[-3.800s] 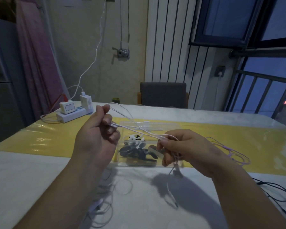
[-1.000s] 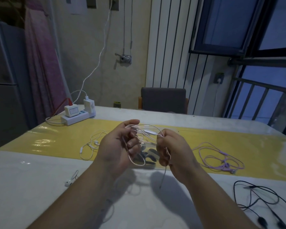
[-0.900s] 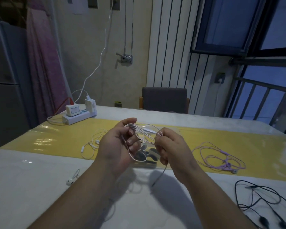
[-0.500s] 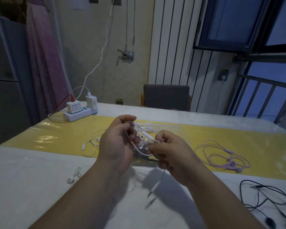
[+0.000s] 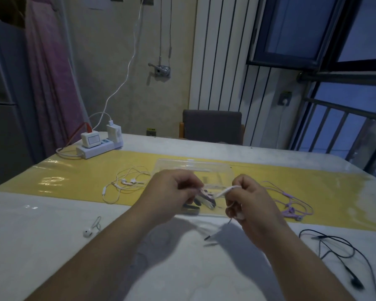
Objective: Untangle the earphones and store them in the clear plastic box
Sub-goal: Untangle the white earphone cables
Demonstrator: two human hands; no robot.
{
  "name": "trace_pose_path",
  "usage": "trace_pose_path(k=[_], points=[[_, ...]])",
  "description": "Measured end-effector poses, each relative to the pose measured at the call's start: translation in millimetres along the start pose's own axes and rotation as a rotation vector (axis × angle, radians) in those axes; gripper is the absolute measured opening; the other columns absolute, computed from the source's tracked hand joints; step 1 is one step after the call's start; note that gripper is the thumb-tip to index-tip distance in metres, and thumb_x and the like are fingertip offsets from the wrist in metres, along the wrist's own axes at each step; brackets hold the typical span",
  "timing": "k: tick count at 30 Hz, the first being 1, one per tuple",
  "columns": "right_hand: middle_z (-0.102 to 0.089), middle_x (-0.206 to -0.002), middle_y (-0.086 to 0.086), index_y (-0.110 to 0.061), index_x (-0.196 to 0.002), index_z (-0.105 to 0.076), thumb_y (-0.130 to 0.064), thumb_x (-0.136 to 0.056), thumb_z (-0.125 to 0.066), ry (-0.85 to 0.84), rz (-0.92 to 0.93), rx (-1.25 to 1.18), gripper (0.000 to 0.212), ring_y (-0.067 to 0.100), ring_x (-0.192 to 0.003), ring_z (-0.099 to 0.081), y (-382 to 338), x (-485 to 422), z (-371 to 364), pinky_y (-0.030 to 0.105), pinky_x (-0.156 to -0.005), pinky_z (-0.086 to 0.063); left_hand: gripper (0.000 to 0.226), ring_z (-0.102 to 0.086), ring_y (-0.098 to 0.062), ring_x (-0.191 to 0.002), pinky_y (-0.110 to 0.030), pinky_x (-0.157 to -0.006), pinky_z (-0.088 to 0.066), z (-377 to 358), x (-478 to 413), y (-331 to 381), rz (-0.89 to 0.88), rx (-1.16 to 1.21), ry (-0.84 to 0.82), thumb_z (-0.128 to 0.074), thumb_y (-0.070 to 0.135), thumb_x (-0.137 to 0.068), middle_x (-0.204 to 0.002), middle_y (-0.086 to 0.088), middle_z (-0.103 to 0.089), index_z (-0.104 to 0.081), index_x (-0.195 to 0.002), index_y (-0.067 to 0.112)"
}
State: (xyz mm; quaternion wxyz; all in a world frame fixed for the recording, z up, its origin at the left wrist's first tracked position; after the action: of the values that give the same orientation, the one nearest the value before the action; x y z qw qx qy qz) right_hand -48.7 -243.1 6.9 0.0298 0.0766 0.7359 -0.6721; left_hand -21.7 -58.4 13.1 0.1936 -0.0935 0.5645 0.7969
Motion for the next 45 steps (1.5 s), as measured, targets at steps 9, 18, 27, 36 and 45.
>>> trace_pose_path(k=[9,18,27,36,45], points=[[-0.044,-0.06,-0.001,-0.02,-0.069,-0.038,-0.004,-0.08,-0.056,0.123,0.032,0.567,0.026,0.015,-0.061,-0.043,44,43,40,0.032,-0.058,-0.031,0.013,-0.062,-0.004,-0.087,-0.015,-0.075,-0.046,-47,8,-13,-0.077,-0.583,-0.402,-0.067,0.014,-0.083,-0.087,0.014,-0.068,-0.072,-0.085,0.026],[-0.04,-0.063,0.001,-0.018,-0.07,-0.035,-0.004,-0.08,-0.053,0.148,0.08,0.707,0.025,0.017,-0.06,-0.032,37,49,29,0.033,-0.054,-0.026,0.058,-0.059,-0.018,-0.07,-0.032,-0.059,-0.048,-68,32,0,-0.096,-0.944,-0.445,-0.057,0.075,-0.063,-0.074,0.001,-0.063,-0.063,-0.076,0.019],[-0.052,-0.067,0.001,-0.021,-0.07,-0.038,-0.017,-0.082,-0.054,0.162,0.065,0.924,0.021,0.021,-0.063,-0.04,41,64,24,0.029,-0.051,-0.026,0.021,-0.06,-0.023,-0.083,-0.03,-0.069,-0.052,-52,25,-9,-0.253,-1.048,-0.35,-0.049,0.027,-0.073,-0.078,-0.001,-0.061,-0.067,-0.078,0.018],[-0.048,-0.09,-0.003,-0.026,-0.081,-0.042,-0.015,-0.088,-0.046,0.118,0.115,1.198,0.013,0.024,-0.089,-0.044,47,67,15,0.036,-0.074,-0.038,0.027,-0.052,-0.01,-0.117,-0.036,-0.091,-0.048,-48,22,-7,-0.195,-0.892,-0.464,-0.061,0.028,-0.08,-0.126,0.015,-0.054,-0.07,-0.105,0.035],[-0.05,-0.083,0.002,-0.024,-0.068,-0.034,0.003,-0.066,-0.039,0.125,0.003,1.166,0.027,0.027,-0.084,-0.049,44,52,6,0.035,-0.061,-0.031,0.024,-0.055,-0.01,-0.102,-0.028,-0.08,-0.045,-38,35,20,-0.112,-0.847,-0.4,-0.069,0.032,-0.081,-0.121,0.01,-0.054,-0.063,-0.104,0.033]])
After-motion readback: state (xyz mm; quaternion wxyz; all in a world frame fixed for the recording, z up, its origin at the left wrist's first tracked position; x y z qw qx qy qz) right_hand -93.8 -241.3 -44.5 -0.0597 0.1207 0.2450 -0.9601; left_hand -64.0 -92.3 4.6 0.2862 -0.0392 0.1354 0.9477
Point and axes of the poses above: each hand's wrist, its own x-axis away from the middle knuckle, its own z-axis out of the back of the hand, y = z × x, the point moved 1 cm from there along -x, towards the middle knuckle
